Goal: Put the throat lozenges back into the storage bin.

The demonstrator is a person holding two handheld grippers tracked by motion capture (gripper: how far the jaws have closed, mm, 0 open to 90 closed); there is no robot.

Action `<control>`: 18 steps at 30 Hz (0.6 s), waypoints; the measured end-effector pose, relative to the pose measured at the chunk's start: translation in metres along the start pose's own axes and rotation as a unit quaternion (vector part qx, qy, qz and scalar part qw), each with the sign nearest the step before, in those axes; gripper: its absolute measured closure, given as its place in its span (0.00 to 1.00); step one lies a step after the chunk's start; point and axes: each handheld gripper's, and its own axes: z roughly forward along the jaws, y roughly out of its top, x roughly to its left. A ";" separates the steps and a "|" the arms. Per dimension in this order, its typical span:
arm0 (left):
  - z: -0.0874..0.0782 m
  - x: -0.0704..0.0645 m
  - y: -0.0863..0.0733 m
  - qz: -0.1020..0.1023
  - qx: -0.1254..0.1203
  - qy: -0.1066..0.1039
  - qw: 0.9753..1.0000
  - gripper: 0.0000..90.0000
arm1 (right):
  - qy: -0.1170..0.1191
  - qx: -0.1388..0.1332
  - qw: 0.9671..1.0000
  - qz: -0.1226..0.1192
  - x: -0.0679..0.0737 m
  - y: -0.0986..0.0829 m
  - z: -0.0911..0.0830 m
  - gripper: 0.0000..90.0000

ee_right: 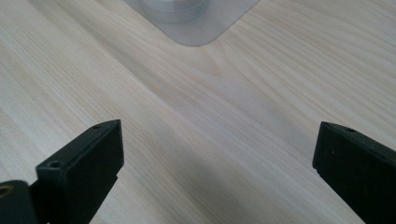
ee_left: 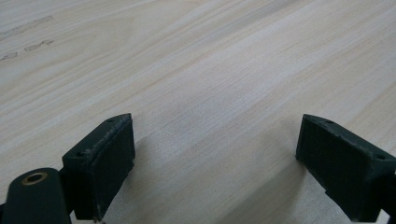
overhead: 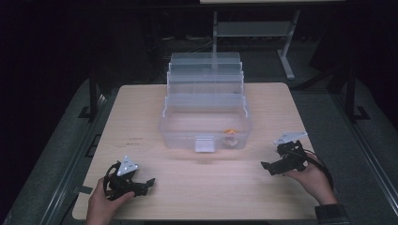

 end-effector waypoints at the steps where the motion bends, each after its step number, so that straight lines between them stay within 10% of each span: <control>1: 0.000 0.000 0.000 0.000 0.000 0.000 1.000 0.12 | 0.001 -0.002 1.000 0.003 0.001 -0.003 0.000 0.02; 18: 0.000 0.000 0.000 0.000 0.000 0.001 1.000 0.12 | 0.000 -0.020 0.999 0.030 0.009 -0.055 0.004 0.01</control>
